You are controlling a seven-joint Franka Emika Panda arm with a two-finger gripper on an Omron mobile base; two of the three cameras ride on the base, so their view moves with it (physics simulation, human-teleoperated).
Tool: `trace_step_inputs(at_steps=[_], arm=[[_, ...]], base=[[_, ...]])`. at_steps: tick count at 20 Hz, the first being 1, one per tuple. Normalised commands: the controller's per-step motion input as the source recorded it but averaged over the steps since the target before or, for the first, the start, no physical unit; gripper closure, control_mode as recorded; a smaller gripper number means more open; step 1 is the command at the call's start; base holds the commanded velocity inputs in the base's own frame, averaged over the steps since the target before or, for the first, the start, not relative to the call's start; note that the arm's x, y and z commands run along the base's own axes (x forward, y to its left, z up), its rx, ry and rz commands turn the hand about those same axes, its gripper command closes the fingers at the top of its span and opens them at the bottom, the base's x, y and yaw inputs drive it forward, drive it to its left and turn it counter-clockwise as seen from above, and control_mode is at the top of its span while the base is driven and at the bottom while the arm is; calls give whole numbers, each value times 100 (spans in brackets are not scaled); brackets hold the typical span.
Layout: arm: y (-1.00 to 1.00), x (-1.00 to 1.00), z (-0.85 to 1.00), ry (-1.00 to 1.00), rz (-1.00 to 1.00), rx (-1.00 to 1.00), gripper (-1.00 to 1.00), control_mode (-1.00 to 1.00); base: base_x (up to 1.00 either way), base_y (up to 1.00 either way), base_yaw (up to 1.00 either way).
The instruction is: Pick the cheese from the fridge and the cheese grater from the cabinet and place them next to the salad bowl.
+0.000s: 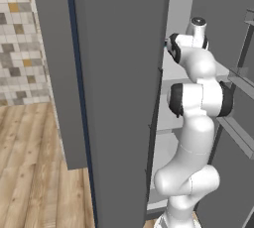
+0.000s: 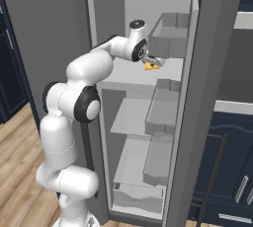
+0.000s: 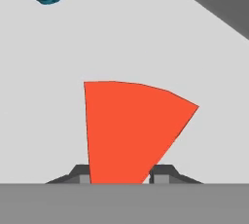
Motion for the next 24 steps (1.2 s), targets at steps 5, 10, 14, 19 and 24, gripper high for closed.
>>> trace_step_inputs(at_steps=[5,10,14,19,24], arm=[[0,-68,0,-2,4,0,100,-100],[18,-93,0,-6,5,0,100,-100],[38,-100,0,-6,2,0,100,-100],[53,-81,1,-5,1,0,100,-100],[47,-81,23,0,4,0,100,-100]], base=[[0,0,0],[0,0,0],[0,0,0],[0,0,0],[0,0,0]])
